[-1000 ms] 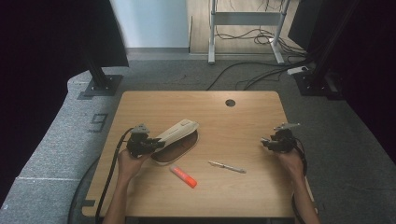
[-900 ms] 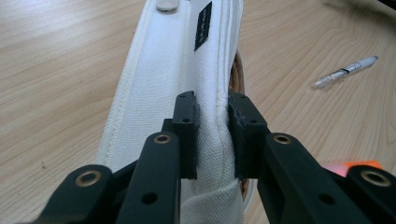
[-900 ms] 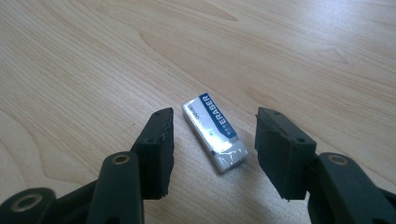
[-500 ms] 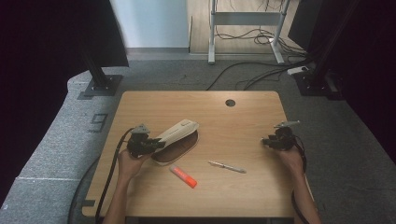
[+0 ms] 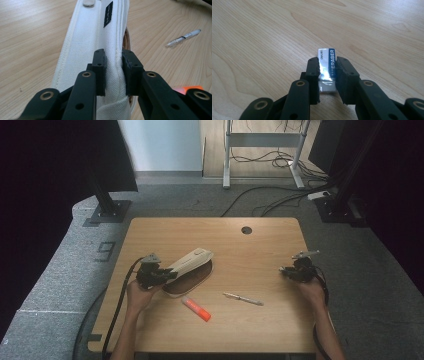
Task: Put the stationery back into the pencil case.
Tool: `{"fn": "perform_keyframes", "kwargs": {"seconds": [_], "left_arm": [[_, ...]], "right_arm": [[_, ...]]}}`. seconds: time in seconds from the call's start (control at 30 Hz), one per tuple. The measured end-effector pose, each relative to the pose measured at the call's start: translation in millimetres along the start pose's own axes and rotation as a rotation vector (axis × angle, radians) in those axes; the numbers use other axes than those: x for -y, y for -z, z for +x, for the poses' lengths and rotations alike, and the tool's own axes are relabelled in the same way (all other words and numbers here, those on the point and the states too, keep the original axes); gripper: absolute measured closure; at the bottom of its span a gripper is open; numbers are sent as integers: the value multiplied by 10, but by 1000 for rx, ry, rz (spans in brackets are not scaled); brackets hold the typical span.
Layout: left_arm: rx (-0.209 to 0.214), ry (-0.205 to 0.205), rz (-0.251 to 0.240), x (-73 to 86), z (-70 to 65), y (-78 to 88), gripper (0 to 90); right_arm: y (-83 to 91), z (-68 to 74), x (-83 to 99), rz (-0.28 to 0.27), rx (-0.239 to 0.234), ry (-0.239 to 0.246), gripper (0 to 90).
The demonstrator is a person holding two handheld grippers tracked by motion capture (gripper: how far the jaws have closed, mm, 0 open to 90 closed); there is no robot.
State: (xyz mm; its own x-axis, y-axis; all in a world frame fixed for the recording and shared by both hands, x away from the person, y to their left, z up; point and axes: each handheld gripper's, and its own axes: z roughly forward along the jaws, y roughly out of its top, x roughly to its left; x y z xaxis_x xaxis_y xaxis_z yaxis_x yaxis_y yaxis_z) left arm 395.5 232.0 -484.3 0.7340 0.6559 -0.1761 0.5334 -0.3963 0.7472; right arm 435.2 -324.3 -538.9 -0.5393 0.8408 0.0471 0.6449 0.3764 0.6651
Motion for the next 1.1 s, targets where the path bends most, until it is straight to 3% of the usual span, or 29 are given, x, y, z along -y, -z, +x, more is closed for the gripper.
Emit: {"fn": "perform_keyframes", "kwargs": {"seconds": [0.5,1.1], "left_arm": [[-1,6,-7,-1,0,5,745],[2,10,-11,-2,-2,8,746]], "right_arm": [[67,61,-15,-3,2,-20,717],[244,275,-163,-47,-47,12,716]]}}
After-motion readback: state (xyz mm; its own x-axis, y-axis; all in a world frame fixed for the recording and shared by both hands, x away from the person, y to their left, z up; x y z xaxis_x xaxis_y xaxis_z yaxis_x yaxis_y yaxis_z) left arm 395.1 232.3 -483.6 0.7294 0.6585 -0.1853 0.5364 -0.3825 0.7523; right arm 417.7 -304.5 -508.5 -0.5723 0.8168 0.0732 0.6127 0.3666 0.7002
